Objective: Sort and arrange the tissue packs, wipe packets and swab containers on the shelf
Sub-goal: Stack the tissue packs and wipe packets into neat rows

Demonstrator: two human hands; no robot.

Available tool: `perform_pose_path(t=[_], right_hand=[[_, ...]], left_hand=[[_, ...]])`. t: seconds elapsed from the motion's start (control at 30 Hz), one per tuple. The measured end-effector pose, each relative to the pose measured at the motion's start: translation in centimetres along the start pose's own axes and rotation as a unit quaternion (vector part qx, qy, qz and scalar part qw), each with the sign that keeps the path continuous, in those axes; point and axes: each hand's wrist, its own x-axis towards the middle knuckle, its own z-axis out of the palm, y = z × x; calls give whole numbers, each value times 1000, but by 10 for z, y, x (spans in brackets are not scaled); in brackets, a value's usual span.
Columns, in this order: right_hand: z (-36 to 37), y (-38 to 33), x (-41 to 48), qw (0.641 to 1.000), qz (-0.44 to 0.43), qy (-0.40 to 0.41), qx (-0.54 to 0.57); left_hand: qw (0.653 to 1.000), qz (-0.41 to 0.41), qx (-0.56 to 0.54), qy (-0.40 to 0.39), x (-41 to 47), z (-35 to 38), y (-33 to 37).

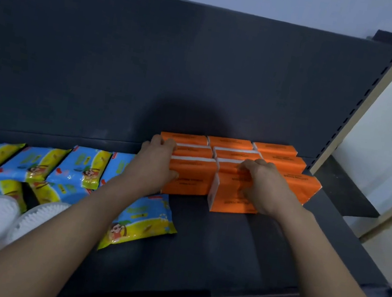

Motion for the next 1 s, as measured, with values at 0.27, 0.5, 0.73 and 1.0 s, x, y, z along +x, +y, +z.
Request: perform_pose_path(t=[0.27,0.5,0.73,1.0], right_hand=[[-16,-34,0,985,-125,89,80],[-22,-120,-4,966,-233,93,68],[-18,-244,-37,937,-340,73,39],[7,-434,-91,897,-434,51,64]], left_hand=[[986,21,-51,158,-58,-39,0],[970,-38,39,235,-138,-83,-48],[955,-122,87,257,-227,-124,-116],[923,-204,126,300,-354,-192,-238]])
